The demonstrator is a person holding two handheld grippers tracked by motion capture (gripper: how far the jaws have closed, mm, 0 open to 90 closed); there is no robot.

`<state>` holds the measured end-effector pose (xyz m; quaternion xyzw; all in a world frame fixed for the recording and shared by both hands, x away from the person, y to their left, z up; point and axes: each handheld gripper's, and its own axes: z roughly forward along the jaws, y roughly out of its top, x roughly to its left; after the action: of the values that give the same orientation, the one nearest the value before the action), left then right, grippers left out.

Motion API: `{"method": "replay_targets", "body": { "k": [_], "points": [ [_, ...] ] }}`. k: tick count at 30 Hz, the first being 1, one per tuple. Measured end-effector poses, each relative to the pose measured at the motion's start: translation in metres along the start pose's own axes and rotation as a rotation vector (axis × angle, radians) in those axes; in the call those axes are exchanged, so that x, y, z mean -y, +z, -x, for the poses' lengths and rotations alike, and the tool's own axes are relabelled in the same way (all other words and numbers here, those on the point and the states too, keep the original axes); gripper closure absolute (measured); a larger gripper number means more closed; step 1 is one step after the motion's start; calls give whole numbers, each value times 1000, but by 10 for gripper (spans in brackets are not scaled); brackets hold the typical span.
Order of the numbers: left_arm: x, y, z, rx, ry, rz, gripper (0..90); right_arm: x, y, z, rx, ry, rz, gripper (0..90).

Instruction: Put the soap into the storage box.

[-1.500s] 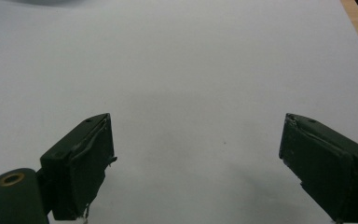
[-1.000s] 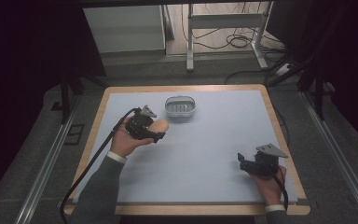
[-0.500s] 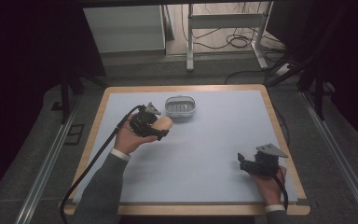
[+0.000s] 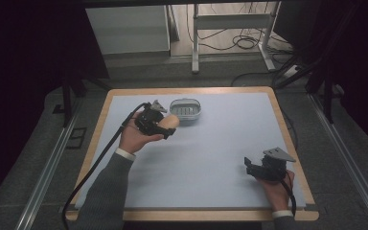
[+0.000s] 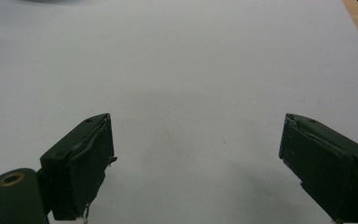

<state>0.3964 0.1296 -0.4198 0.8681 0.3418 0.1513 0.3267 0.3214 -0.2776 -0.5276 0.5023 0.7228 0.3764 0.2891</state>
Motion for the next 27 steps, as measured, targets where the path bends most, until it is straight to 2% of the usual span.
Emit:
{"method": "replay_targets", "body": {
  "k": [18,21,27],
  "points": [
    [-16,10,-2,0,17,-12,332,0,0,0,-3,3,3,100],
    [-16,12,-6,29,1,-1,332,0,0,1,-4,4,3,100],
    [-17,18,-13,27,-13,-9,332,0,0,0,-3,3,1,100]
  ]
}}
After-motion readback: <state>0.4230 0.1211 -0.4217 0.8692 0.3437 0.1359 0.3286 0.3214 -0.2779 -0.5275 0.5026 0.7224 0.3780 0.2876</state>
